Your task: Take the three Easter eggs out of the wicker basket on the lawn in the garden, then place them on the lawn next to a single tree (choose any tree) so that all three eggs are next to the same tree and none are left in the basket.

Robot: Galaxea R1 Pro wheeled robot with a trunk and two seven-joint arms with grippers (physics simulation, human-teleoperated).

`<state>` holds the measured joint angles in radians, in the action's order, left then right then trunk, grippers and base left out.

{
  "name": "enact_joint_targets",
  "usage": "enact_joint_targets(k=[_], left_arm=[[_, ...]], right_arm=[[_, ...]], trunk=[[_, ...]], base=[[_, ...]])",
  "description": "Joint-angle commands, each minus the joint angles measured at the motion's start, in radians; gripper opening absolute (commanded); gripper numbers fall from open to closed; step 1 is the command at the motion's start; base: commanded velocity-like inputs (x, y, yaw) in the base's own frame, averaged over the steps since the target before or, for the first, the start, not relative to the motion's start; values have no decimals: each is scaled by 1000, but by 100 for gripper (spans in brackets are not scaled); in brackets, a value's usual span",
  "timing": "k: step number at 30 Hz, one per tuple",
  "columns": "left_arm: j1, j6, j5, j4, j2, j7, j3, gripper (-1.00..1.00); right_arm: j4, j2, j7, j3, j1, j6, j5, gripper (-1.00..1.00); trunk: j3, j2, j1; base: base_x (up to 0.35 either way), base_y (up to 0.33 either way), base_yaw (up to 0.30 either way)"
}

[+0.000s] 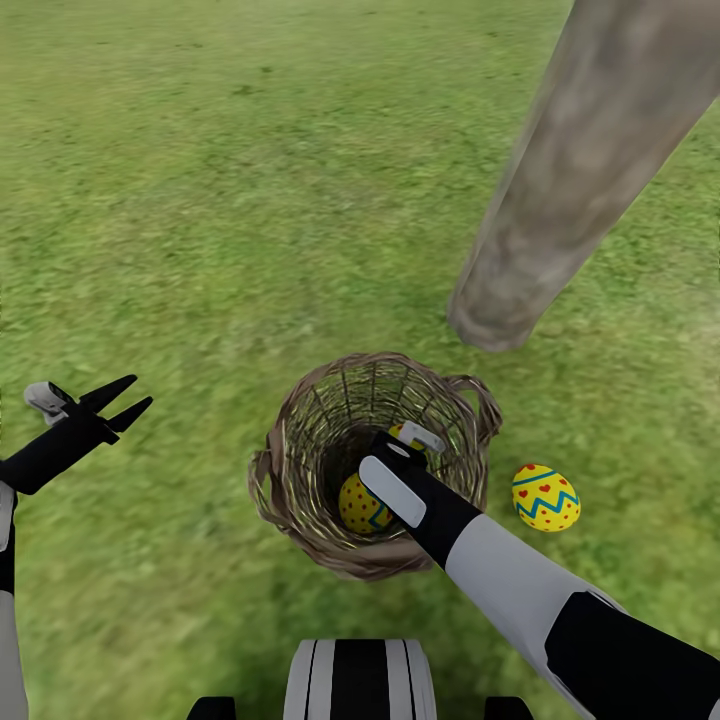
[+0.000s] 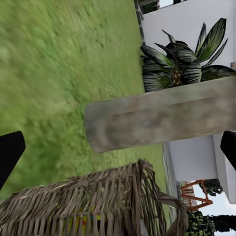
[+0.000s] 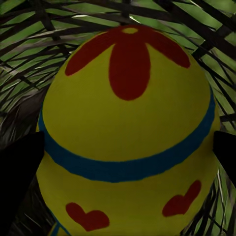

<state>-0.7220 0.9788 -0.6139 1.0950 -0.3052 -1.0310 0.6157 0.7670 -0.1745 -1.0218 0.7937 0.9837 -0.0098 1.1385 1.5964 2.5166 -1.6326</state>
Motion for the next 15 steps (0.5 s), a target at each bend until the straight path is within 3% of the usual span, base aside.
enact_joint_targets(k=[1,15], left_arm=[[0,4,1,0,0,-3,1,100],[0,4,1,0,0,-3,0,100]], right_arm=[[1,0,-4,3,1,-1,4,-100],[6,0,-4,2,1,-1,6,-100]], trunk=[[1,0,0],[-23,-1,3]], base=[[0,0,0],[0,0,0]])
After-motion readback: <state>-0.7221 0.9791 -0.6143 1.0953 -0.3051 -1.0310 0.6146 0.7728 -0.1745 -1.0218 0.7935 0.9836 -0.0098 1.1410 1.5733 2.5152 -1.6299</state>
